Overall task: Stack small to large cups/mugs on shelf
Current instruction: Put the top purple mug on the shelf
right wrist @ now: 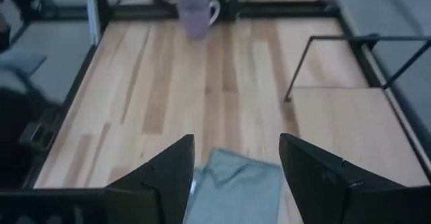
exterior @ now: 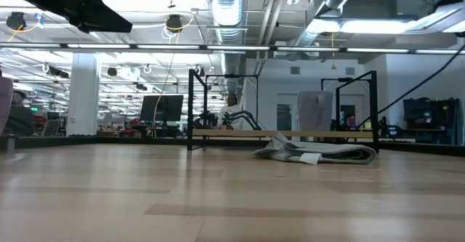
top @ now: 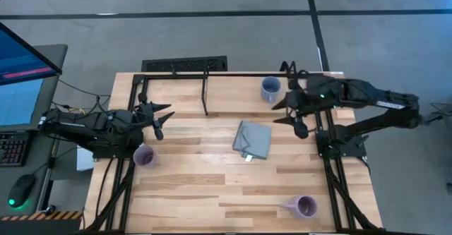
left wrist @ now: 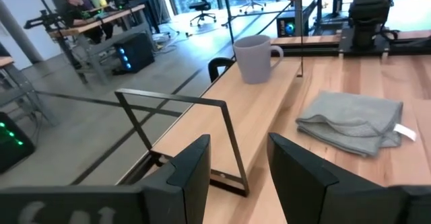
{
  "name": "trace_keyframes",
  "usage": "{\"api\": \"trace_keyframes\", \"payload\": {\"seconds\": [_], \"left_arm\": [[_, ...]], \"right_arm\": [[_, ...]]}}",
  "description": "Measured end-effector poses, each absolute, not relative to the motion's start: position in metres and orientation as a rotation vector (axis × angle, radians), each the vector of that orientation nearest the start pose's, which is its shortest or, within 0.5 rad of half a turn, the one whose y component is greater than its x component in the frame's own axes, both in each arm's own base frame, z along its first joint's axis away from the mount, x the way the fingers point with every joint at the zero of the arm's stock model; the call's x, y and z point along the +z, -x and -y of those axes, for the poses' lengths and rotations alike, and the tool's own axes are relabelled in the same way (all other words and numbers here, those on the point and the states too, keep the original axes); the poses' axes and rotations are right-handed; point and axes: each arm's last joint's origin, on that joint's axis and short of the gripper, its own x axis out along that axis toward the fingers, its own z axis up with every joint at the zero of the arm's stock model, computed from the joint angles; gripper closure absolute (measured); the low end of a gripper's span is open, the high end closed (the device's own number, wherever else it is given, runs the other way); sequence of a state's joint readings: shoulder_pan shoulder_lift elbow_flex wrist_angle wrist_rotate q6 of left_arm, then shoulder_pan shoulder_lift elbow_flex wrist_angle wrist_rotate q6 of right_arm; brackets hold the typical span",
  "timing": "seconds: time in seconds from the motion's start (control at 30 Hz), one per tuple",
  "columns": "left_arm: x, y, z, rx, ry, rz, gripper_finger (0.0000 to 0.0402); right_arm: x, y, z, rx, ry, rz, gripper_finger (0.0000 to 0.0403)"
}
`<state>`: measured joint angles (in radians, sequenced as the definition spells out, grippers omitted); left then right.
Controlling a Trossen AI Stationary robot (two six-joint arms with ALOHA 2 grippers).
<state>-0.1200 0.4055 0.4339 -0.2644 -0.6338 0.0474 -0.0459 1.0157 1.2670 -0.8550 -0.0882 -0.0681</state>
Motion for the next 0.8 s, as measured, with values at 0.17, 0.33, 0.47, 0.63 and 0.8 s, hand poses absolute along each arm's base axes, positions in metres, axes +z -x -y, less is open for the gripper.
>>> {"api": "trace_keyframes", "payload": {"seconds": [0.17,0.33,0.47,0.63,0.8], "left_arm": [[0.253,-0.11,-0.004,0.505,-0.153,-0.239,0.0262],[0.253,-0.11,-0.004,0.504,-0.156,-0.24,0.0262],[0.253,-0.11,-0.004,0.504,-0.155,-0.24,0.0262],[0.253,-0.11,-0.004,0.504,-0.155,-0.24,0.0262],[0.253,-0.11,-0.004,0.504,-0.155,-0.239,0.0262]], "right_arm": [[0.359,-0.161,0.004,0.048,0.021,-0.455,0.0162],[0.316,-0.153,0.004,0.043,-0.015,-0.393,0.0162],[0.286,-0.151,0.004,0.036,-0.046,-0.348,0.0162],[0.258,-0.147,0.004,0.036,-0.044,-0.291,0.0162],[0.241,-0.137,0.003,0.036,-0.04,-0.213,0.0162]]}}
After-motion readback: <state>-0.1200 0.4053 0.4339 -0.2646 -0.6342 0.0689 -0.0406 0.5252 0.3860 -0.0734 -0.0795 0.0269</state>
